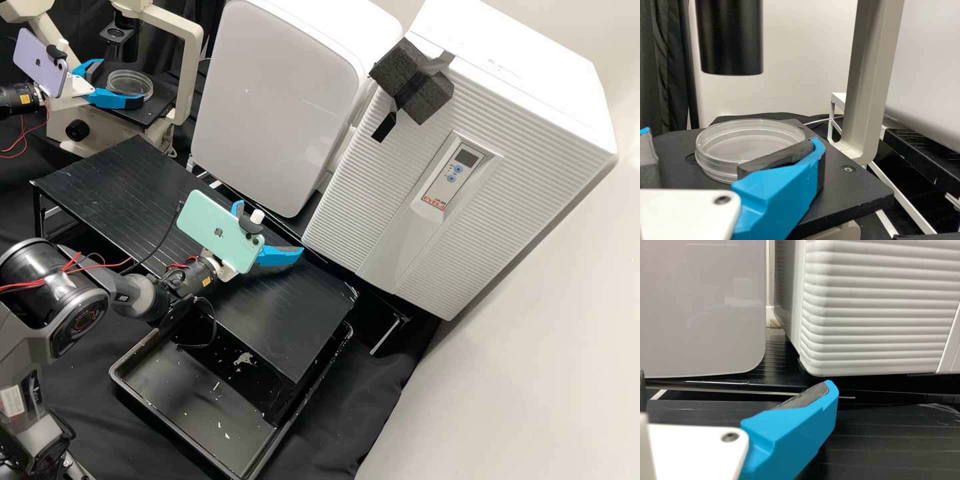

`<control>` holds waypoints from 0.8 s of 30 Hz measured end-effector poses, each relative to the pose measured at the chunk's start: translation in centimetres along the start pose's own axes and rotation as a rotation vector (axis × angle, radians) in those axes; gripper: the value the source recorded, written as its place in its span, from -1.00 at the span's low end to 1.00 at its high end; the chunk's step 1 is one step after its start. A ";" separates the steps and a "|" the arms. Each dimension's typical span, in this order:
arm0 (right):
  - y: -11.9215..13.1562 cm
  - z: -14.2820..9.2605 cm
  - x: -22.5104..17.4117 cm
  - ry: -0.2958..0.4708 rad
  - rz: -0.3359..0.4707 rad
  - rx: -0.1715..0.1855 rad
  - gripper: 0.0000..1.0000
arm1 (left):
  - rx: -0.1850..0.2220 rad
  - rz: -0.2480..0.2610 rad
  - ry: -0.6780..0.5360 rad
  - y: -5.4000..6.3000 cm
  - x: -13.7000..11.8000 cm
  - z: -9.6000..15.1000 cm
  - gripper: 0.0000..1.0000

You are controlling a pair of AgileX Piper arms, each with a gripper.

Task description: Place the petri dish on the bench

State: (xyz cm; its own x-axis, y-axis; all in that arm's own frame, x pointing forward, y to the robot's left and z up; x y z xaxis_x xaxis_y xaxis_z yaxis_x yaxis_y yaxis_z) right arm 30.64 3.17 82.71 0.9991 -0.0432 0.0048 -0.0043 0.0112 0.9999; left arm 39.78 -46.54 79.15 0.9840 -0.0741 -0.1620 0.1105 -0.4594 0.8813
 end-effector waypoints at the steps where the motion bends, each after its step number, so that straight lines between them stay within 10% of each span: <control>1: 0.0 0.0 0.0 0.000 0.000 0.000 1.00 | 0.000 0.000 0.000 0.0 0.0 0.0 -1.00; 24: 0.0 0.0 0.0 0.000 0.000 0.000 1.00 | -0.015 0.004 -0.002 0.0 0.0 0.0 -1.00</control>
State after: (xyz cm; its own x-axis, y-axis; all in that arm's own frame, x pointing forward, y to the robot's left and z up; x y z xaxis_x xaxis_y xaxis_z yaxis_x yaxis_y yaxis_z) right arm 30.64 3.17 82.71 0.9991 -0.0432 0.0048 -0.0043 0.0112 0.9999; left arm 39.74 -46.53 79.13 0.9841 -0.0780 -0.1594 0.1086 -0.4457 0.8886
